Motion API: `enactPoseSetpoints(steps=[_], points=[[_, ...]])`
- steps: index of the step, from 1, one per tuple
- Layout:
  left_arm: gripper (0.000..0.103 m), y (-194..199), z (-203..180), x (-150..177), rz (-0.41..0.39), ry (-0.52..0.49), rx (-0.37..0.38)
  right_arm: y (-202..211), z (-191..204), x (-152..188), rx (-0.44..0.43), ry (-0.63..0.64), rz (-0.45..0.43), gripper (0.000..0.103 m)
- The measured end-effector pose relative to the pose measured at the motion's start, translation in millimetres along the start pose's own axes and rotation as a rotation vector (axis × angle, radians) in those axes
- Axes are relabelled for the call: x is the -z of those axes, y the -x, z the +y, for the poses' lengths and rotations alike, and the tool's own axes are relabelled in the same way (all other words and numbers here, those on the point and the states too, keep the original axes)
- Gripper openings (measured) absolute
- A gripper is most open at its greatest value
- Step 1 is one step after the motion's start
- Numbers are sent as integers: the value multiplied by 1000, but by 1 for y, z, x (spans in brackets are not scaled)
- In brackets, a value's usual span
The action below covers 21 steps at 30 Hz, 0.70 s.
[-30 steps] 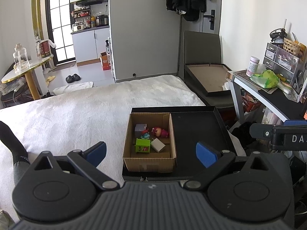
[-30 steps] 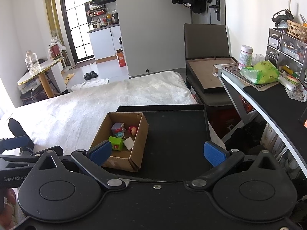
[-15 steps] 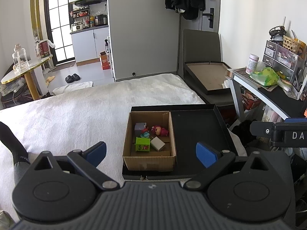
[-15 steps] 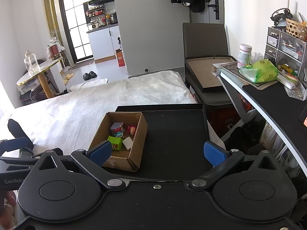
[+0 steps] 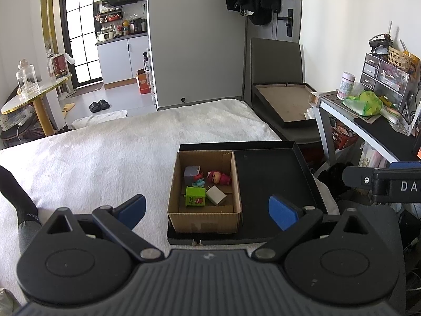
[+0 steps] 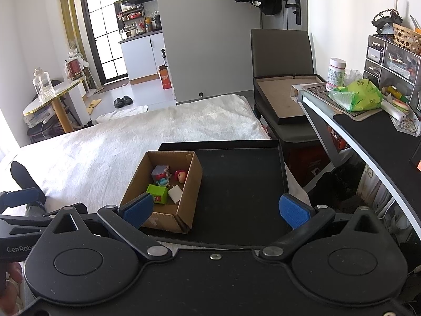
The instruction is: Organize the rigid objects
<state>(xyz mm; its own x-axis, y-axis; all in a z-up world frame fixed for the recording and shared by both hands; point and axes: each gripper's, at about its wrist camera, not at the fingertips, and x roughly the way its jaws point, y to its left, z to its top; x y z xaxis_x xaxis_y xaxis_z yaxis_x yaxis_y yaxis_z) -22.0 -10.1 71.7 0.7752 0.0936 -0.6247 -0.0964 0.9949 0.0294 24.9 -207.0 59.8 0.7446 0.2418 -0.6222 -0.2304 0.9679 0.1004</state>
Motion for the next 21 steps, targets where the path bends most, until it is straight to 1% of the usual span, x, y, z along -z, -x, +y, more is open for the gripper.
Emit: enactPoseSetpoints(steps=[21], points=[[99, 0, -1, 1, 2, 4, 6, -3, 0, 3, 2, 0, 11, 103]])
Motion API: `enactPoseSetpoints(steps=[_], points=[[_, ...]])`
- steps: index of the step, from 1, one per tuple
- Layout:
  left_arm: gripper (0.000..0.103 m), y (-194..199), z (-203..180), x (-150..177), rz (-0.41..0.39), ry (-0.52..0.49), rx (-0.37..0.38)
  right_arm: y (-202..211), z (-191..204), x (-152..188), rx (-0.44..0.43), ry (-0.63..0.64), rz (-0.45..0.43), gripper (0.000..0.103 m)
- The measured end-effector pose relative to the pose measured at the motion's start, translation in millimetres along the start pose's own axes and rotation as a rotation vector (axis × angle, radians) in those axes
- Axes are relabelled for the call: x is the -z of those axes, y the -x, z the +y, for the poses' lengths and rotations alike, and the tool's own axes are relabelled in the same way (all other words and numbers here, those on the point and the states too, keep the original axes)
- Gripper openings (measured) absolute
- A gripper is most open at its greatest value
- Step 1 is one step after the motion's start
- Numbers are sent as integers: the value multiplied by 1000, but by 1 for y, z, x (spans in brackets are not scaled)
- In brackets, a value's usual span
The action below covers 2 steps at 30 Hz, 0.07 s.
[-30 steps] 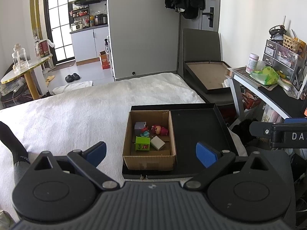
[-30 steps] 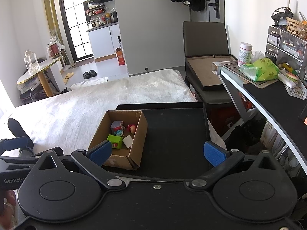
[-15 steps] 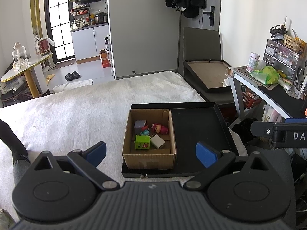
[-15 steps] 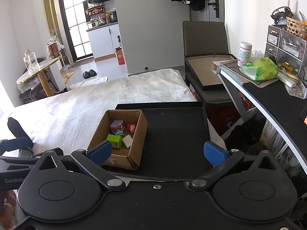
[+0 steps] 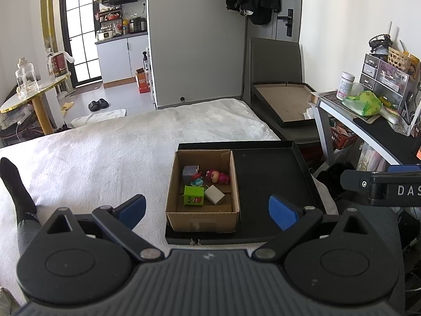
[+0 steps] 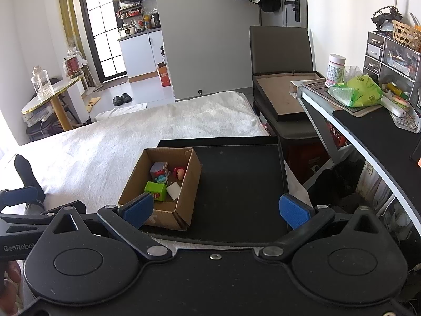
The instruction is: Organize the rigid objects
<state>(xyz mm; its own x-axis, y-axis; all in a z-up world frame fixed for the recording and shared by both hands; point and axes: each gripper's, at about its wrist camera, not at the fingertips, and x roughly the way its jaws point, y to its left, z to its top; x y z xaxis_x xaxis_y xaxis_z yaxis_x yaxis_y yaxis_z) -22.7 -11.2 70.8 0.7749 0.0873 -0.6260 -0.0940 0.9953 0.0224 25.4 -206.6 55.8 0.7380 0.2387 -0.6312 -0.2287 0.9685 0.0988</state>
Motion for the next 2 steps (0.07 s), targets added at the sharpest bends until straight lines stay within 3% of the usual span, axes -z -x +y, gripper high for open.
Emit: enactPoseSetpoints(steps=[2], points=[[99, 0, 1, 0, 0, 2, 2, 0, 0, 0, 0, 1, 0, 103]])
